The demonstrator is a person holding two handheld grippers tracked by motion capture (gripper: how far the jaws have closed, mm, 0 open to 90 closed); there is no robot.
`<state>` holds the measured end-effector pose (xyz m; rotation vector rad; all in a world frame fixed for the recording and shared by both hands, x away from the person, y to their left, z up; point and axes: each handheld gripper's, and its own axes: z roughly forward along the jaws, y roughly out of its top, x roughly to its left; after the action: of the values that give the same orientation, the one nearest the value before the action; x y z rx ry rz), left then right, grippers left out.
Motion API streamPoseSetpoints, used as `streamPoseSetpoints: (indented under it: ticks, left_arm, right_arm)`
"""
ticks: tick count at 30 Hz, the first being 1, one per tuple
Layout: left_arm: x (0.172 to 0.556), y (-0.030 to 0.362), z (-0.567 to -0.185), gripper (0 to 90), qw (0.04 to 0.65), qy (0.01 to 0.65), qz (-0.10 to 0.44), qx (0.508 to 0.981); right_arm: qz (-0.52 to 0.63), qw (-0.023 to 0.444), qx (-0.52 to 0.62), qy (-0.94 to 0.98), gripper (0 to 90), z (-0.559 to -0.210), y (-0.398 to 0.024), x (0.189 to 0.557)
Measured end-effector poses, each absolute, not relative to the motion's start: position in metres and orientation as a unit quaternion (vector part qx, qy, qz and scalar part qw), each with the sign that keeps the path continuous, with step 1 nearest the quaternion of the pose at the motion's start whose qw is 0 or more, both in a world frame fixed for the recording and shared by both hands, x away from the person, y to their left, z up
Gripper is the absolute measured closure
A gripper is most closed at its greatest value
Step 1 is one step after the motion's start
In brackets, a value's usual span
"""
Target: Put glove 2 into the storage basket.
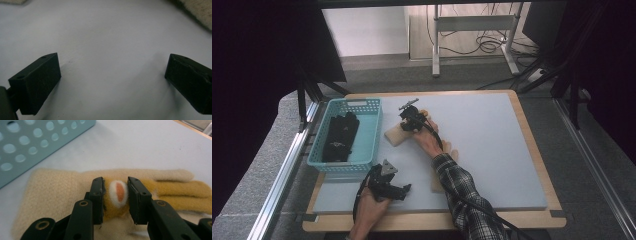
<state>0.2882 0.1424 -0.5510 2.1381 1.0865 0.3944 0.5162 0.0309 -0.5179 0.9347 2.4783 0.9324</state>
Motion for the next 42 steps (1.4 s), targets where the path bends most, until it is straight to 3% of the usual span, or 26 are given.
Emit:
streamPoseSetpoints:
  ticks: [24, 42]
  left_arm:
    - [0.288, 0.143, -0.551, 0.7, 0.346, 0.417, 0.152, 0.826]
    - [0.288, 0.143, -0.551, 0.6, 0.346, 0.418, 0.152, 0.826]
  right_arm:
    - [0.393, 0.133, 0.203, 0.887, 66.9, -0.438, -0.029, 0.455]
    - [0.387, 0.097, 0.108, 0.911, 66.9, -0.421, -0.109, 0.388]
